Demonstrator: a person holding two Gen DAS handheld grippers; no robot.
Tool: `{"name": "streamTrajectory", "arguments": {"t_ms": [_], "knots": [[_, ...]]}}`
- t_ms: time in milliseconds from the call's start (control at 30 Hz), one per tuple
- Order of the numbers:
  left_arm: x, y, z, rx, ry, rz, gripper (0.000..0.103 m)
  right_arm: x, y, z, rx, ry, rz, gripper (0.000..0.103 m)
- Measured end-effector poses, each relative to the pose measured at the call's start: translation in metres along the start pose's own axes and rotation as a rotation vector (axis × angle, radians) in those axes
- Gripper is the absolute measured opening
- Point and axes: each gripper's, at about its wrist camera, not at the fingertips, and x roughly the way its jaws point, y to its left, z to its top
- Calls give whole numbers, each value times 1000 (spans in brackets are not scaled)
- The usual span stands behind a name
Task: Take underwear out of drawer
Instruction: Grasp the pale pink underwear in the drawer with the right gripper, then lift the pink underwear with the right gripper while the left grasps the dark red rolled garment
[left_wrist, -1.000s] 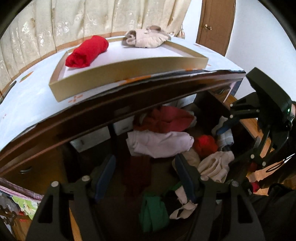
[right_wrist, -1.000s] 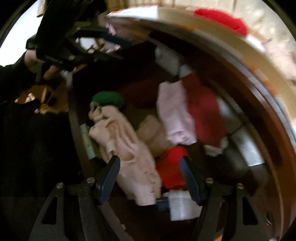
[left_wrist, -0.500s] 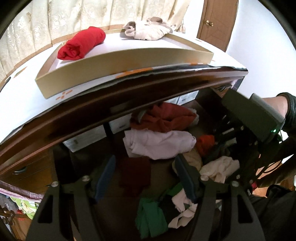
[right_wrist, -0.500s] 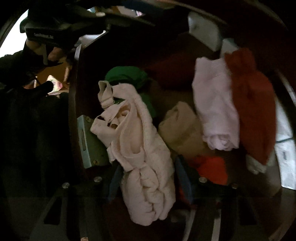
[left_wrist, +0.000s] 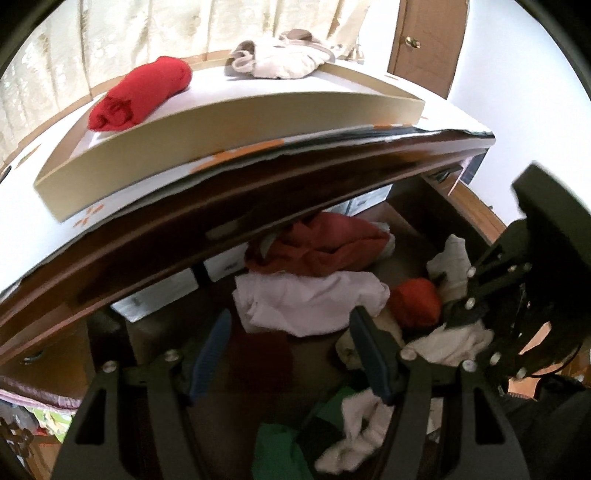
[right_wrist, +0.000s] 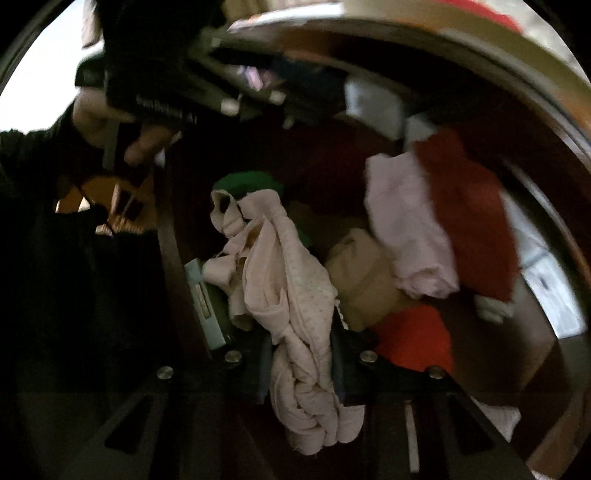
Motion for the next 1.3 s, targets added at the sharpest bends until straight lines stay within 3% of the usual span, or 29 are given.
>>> {"name": "streamTrajectory", "arguments": {"t_ms": [167, 300, 533, 733, 1000, 1133, 1300], "knots": [[10, -10, 7, 52, -1, 26, 67, -39, -12, -15, 97, -99, -50, 28], [18, -19, 12, 100, -10, 43, 67, -68, -21, -30, 155, -152, -152, 28], [35, -44, 22, 283, 7, 85, 67, -100, -49, -49, 272, -251, -220, 28], [48, -66, 26, 449, 14, 122, 67, -103, -63, -63, 343, -309, -224, 28], [72, -103, 18, 741, -17, 251, 66, -106, -69, -75, 387, -361, -193, 28], [86, -113, 13, 859, -21, 303, 56, -108, -75, -82, 422, -403, -170, 28], [107, -123, 1, 1005, -13, 393, 55, -109, -77, -88, 445, -437, -144, 28]]}}
